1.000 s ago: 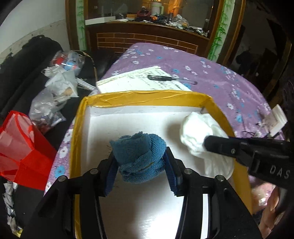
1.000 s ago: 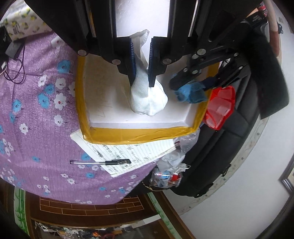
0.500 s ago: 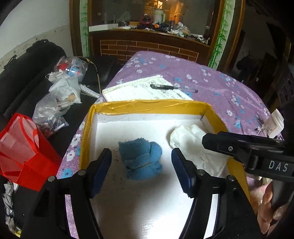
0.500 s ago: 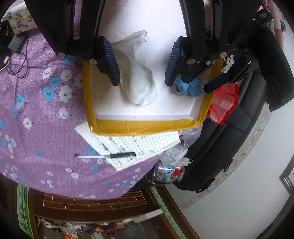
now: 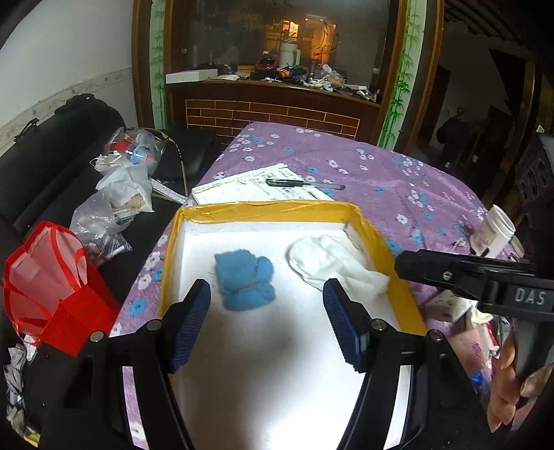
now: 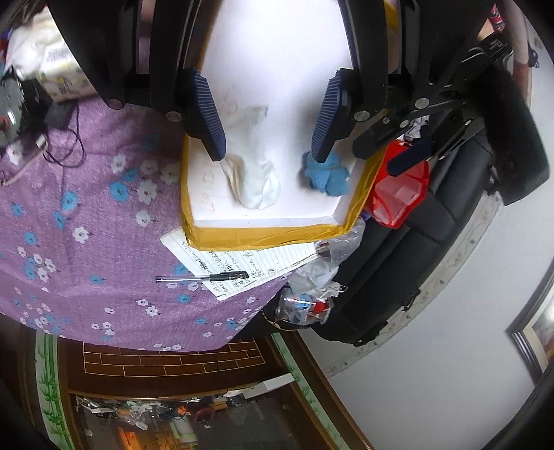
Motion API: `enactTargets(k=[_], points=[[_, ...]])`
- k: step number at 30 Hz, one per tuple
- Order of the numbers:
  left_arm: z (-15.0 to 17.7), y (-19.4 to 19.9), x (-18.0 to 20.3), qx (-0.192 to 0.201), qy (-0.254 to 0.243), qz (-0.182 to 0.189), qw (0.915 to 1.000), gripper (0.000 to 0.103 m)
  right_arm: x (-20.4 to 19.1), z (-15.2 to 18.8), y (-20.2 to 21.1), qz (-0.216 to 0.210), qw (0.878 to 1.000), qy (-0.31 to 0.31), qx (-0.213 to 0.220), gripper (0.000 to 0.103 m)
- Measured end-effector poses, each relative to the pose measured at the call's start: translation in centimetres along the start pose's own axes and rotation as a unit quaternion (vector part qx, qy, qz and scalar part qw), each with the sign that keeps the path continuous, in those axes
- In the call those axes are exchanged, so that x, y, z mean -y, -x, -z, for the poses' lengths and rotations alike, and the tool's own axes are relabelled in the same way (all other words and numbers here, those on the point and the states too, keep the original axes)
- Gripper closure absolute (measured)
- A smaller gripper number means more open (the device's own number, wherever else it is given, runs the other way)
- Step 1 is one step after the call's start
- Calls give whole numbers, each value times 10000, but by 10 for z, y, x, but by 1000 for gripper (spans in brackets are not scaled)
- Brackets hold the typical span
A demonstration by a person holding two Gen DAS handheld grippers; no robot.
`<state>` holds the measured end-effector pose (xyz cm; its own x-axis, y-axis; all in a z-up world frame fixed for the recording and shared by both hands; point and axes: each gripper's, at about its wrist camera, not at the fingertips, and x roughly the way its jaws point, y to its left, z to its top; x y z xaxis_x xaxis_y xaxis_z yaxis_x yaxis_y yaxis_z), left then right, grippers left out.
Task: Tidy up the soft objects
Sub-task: 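Grasp the blue-white plastic bag with the left gripper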
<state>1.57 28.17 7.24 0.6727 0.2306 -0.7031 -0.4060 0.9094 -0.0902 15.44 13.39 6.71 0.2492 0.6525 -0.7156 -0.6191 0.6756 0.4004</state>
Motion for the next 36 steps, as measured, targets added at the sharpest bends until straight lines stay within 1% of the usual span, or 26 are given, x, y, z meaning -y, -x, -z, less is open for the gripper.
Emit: enactTargets(k=[7,10,13,15,20,23,27,28,29,33,34,36], points=[[19,21,23,101,-46,240,9997,36,6,31,45,-145,9998,136,81,46],[30,30,40,133,-181,366,9991,36,14,51,70,-178,9994,265,125,46],[38,37,62,153,-291,524,9981,36,31,71,99,-119,9992,316,221,46],[44,43,77,177,-354,672,9970,36,48,85,117,-147,9993,245,261,45],[61,53,112,153,-545,1032,9931,36,83,112,150,-191,9991,-8,374,44],[76,58,136,95,-665,1231,9901,36,100,125,164,-256,9986,-69,467,44],[98,58,170,-119,-815,1451,9860,36,124,143,185,-225,9968,-100,765,42],[103,56,177,-173,-839,1431,9860,36,131,147,188,-230,9963,-133,823,38],[108,55,182,-217,-851,1404,9862,36,140,149,190,-250,9958,-202,860,37],[124,45,213,-442,-1042,1190,9864,36,165,151,198,-342,9932,-541,973,37],[126,40,219,-515,-1078,1072,9870,36,170,151,201,-363,9925,-630,980,37],[127,32,227,-580,-1120,995,9870,36,176,152,208,-402,9912,-731,1029,37]])
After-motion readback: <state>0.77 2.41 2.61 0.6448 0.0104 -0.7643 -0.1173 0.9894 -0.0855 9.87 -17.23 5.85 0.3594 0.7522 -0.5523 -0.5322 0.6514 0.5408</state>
